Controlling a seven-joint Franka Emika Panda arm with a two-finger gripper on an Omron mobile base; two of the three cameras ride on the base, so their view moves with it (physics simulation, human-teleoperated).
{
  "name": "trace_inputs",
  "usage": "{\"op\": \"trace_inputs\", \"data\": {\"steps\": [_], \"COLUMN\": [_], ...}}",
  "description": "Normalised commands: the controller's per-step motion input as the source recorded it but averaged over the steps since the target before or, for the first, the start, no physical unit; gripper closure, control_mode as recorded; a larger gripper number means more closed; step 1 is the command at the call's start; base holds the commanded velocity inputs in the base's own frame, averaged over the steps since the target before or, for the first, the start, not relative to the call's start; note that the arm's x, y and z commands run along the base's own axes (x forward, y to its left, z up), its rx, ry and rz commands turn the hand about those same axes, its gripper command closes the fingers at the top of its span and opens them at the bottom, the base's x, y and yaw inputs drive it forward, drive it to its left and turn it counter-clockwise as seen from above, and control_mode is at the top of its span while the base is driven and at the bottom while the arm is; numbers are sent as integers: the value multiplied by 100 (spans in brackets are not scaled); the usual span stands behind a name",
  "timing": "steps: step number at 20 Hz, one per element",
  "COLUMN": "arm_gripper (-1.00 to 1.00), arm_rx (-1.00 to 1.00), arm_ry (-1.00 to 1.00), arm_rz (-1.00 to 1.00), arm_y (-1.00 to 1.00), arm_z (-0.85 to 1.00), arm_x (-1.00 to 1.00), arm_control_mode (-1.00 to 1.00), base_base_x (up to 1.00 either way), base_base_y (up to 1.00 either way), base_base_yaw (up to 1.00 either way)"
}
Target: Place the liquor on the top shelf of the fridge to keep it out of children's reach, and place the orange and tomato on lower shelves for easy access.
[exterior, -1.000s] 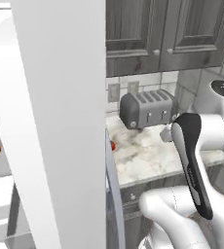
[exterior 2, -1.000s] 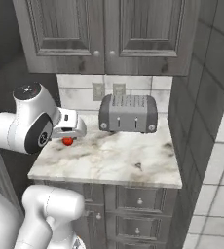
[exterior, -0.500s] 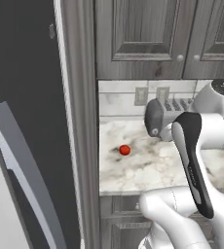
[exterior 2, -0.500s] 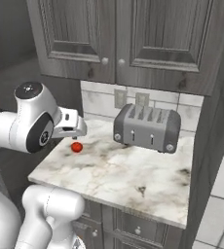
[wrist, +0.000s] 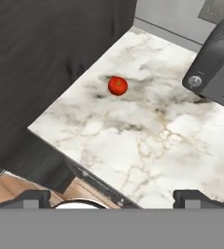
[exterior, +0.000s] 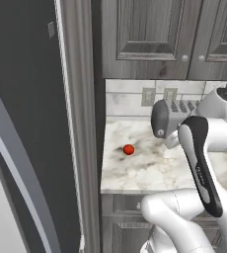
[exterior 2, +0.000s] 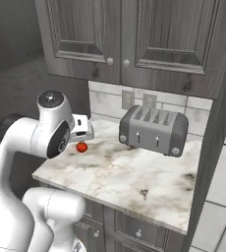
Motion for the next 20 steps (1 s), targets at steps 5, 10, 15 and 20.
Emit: {"op": "trace_inputs", "data": {"steps": [5, 10, 15, 20], "arm_gripper": [-100, -100, -100, -100], "arm_rx": [3, 0, 0, 0], "arm_ry": [-1, 0, 0, 0], "arm_rz": [27, 17, 7, 2], "arm_y": [-9, 2, 12, 17], "arm_z": [-59, -44, -27, -13], "arm_x": [51, 58, 58, 50], "arm_control_mode": [-100, -100, -100, -100], "base_base_x": [0, 0, 0, 0], "base_base_y": [0, 0, 0, 0], "base_base_yaw": [0, 0, 0, 0]}}
